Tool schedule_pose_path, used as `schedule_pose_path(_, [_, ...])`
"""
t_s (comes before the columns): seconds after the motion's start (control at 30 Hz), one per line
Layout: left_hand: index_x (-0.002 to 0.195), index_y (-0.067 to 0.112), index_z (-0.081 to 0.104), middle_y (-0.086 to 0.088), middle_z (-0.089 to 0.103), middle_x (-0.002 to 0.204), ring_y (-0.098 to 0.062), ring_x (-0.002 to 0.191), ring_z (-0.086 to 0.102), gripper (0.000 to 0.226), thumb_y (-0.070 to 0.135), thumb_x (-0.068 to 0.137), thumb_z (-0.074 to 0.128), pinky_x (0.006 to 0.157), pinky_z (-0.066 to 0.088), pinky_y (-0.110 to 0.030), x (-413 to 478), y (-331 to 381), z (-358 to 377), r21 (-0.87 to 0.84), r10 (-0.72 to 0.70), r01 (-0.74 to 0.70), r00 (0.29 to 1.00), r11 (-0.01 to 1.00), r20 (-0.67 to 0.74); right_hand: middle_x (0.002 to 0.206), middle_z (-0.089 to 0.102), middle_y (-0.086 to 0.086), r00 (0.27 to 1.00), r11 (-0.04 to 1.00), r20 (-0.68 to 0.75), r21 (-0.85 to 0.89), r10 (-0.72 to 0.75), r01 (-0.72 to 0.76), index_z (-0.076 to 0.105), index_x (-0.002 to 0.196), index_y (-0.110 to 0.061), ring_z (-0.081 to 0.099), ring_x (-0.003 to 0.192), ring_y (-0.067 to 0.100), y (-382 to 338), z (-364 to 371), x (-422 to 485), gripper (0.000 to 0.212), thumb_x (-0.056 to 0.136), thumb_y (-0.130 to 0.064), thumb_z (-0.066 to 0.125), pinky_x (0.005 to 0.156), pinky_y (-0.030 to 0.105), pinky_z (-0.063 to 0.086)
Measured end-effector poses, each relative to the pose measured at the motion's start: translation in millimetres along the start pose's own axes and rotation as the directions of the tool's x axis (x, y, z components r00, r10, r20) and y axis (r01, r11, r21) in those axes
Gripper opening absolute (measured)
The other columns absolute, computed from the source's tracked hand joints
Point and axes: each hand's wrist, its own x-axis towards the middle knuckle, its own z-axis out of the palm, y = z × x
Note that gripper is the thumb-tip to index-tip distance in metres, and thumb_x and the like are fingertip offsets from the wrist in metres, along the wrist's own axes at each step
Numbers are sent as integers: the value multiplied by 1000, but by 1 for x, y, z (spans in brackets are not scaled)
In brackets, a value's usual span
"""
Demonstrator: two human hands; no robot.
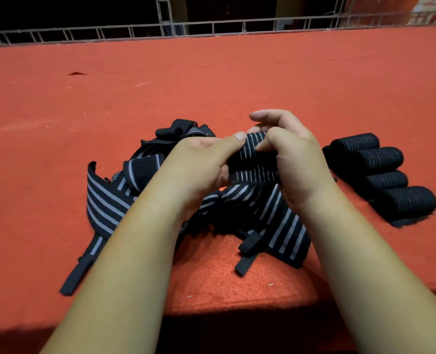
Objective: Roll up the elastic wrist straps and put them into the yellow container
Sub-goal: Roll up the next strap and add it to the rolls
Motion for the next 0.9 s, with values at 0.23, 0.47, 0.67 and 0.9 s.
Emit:
schedule_pose_path(0.23, [114,8,78,-18,80,110,-31,100,81,21,8,94,83,92,66,-45,2,-8,7,-28,97,-100,991,995,-87,96,73,7,992,990,-63,-85,111,-116,74,116,-22,72,79,22,3,-12,0,54,67,-15,55,68,37,58])
schedule_pose_path(0.47, [117,19,76,-4,83,105,-21,98,82,35,3,87,88,95,66,-45,0,-14,29,75,138,-132,987,988,-83,78,68,5,984,971,-90,-171,155,-169,74,96,-19,60,69,22,-2,-40,-8,26,76,-30,61,65,44,46])
schedule_pose_path(0.67, [115,24,80,3,83,107,-16,106,79,37,21,79,88,102,62,-48,1,-18,68,156,153,-146,988,977,-35,75,73,-4,974,963,-226,-255,32,-90,77,98,-20,66,64,16,-15,-72,-21,24,95,-37,60,60,37,50])
schedule_pose_path(0.9, [119,14,78,-7,81,111,-24,100,81,30,10,89,81,94,66,-48,1,-24,134,107,133,-135,991,985,21,76,68,4,936,910,-351,-390,-10,-137,76,101,-9,62,63,22,-38,-125,-29,27,94,-21,53,53,30,49])
